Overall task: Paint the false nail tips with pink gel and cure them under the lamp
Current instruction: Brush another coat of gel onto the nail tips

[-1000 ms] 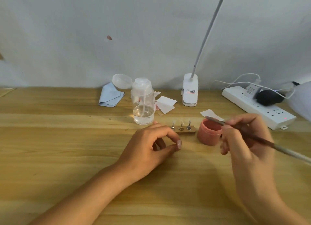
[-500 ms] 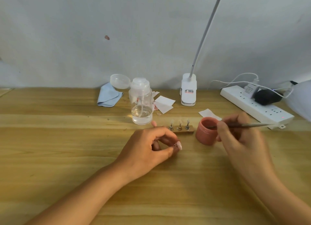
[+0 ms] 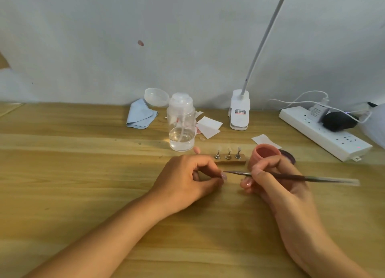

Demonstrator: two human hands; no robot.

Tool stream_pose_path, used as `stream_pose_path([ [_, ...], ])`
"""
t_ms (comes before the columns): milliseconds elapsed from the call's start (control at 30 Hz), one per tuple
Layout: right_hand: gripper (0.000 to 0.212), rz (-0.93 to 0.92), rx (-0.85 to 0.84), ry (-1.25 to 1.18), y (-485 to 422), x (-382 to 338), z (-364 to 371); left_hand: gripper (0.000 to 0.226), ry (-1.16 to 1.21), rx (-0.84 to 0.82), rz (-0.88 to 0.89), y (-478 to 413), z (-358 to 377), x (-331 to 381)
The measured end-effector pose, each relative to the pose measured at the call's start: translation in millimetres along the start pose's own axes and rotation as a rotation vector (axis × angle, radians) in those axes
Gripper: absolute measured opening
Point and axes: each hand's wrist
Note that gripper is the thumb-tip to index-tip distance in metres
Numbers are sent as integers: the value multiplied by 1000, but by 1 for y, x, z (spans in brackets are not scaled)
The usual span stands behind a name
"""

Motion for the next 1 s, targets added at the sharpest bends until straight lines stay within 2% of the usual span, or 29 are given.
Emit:
stream_pose_path([
  [167, 16, -6, 49, 20, 1, 1, 1, 5, 56, -24, -3, -1, -2, -2],
  [333, 14, -23, 0, 83, 1, 4, 2, 6, 40, -19, -6, -3, -2, -3],
  [567, 22, -11, 46, 68, 1, 2, 0, 5, 44, -18, 1, -2, -1, -3],
  [700, 15, -40, -33, 95, 2, 2, 1, 8, 37, -9, -8, -3, -1, -3],
  [900, 25, -25, 16, 124, 0, 5, -2, 7, 27, -14, -38, -2, 0, -4],
  [1000, 20, -44, -57, 144, 3, 2, 0, 10, 12, -12, -44, -2, -1, -3],
])
Point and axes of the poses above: each hand's wrist, its own y-axis away from the middle knuckle, its own z-axis out of the palm, x = y × z, and after that the axes turned 7 degrees about -x, right-handed
